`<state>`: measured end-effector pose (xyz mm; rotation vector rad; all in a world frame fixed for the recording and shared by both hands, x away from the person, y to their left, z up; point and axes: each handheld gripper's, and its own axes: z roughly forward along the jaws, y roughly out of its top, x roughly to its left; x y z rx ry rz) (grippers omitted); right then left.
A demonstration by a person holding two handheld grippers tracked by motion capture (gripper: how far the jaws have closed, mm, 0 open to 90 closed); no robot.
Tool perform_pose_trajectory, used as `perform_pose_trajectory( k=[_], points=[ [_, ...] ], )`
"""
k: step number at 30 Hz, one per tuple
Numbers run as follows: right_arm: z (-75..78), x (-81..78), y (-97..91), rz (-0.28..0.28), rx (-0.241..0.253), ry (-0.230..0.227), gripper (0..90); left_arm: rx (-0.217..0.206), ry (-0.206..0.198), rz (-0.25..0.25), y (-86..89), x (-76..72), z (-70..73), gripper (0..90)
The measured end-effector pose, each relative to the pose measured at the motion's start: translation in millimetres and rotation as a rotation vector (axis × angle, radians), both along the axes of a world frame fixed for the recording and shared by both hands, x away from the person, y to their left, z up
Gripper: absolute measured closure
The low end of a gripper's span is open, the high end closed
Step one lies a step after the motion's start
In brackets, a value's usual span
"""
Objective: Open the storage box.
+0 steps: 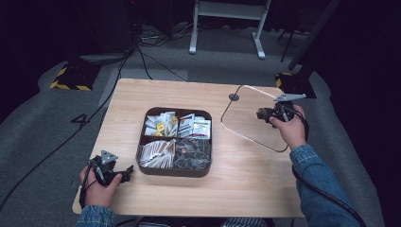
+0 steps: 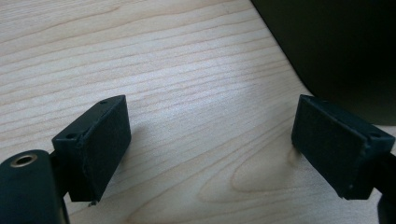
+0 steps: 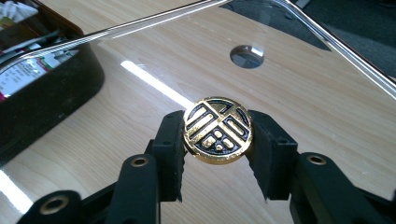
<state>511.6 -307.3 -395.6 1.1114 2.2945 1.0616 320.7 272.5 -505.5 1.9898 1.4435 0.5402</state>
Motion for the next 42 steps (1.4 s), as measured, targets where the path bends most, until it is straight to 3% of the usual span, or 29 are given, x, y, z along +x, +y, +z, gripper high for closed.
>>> perform_pose_trajectory(
  k=[23,42],
  points=[
    [-55.3,10.8,-7.8,-0.041,-0.027,0.069,58.7,0.0,0.0,-0.001,0.1,0.0,0.0,12.3],
    [-81.1,12.1,-9.5,-0.057,-0.02,0.103,58.6,0.0,0.0,0.0,0.0,0.0,0.0,12.3]
  ],
)
